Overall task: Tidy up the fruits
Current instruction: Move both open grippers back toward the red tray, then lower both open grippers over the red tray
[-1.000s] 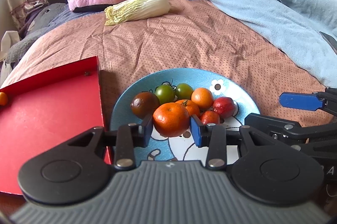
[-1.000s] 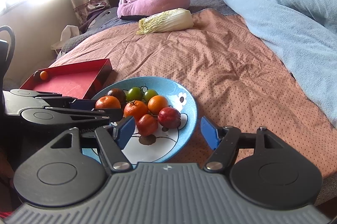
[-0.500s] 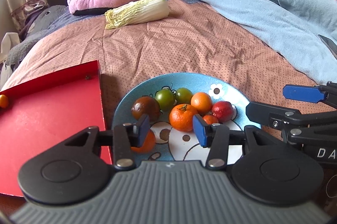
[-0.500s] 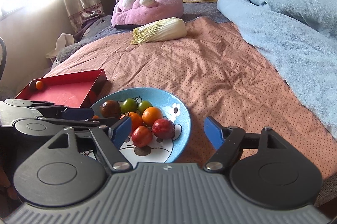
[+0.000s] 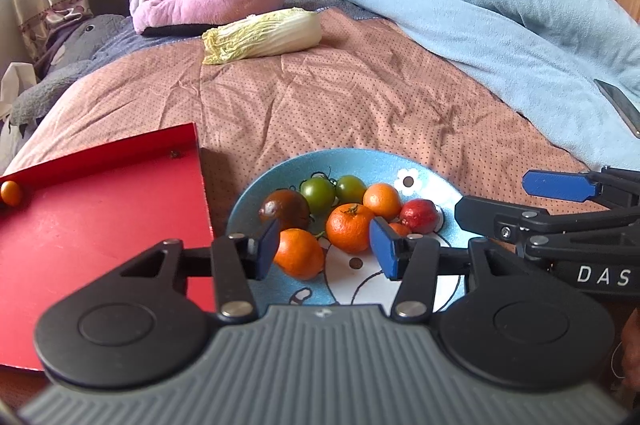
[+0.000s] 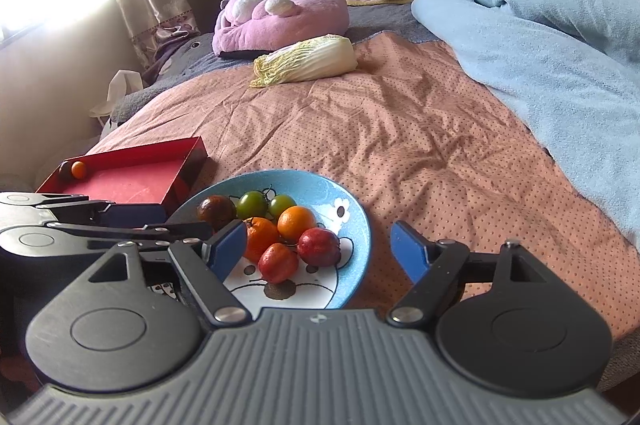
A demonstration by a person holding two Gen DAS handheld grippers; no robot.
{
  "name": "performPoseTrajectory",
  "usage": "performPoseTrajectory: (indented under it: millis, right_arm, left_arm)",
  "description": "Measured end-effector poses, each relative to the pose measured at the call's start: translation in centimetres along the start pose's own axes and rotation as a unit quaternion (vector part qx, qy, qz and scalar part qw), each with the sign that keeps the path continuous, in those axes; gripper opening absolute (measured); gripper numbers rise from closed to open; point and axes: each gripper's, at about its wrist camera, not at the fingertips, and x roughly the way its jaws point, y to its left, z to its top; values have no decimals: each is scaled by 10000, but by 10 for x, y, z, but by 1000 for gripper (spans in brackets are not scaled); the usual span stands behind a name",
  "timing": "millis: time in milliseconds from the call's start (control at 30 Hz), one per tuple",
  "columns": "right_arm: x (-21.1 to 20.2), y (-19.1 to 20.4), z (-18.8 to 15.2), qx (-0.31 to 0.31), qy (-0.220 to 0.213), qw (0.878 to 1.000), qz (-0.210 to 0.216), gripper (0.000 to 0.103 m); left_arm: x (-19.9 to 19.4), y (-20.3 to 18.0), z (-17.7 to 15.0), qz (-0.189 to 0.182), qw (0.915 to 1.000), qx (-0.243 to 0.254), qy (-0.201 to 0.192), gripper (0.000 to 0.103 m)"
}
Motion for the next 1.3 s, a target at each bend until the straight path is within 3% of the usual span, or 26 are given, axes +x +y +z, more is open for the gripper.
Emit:
performPoseTrajectory:
  millis: [367,667,1000,1300]
  right_arm:
    - [12,33,3,-276,119,9991,309,83]
    - [32,82,17,-659,228,9946,770,83]
    - [60,136,39,-1053,259,9882,1082,82]
    - [96,179,65,-1157,283,9855,1205,82]
  left_arm:
    - [-14,34,4,351,9990,-283,-70,53]
    - [-21,86,10,967,9939,-530,-56,53]
    - [-13,143,10,1846,9752,-1218,91,53]
    - [-18,197,5,2249,9602,-1650,126,52]
